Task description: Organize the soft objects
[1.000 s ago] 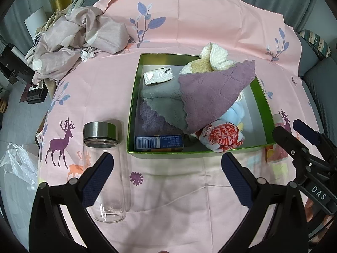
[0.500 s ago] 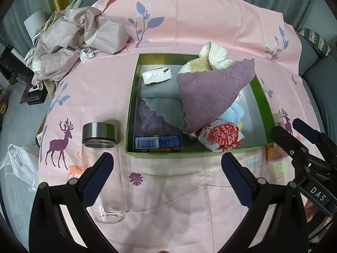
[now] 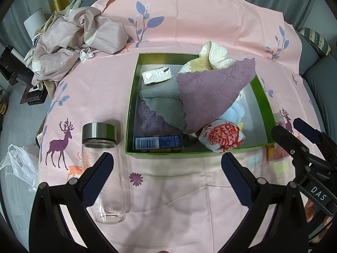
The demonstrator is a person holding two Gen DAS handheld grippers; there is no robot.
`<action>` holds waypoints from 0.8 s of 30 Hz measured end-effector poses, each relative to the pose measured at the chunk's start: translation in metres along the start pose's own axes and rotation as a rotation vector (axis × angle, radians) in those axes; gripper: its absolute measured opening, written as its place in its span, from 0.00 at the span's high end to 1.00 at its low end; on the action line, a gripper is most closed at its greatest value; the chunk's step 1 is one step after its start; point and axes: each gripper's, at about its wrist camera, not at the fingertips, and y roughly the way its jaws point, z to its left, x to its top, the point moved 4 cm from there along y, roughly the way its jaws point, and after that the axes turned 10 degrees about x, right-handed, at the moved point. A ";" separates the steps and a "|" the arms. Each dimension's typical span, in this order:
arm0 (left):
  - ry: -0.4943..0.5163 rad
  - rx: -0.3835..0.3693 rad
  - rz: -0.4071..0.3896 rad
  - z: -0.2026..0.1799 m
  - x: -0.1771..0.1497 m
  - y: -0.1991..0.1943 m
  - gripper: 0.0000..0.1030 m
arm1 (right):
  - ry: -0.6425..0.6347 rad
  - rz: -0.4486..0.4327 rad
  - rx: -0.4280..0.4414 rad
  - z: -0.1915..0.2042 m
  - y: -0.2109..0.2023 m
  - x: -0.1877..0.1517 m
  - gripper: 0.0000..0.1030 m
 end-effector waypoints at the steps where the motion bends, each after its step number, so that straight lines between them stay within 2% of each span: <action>1: 0.000 0.002 0.000 0.000 0.000 0.000 0.01 | 0.000 -0.001 0.000 0.000 0.000 0.000 0.25; 24: -0.001 0.005 0.002 -0.001 0.001 0.002 0.01 | 0.001 0.002 0.000 -0.001 0.001 0.001 0.25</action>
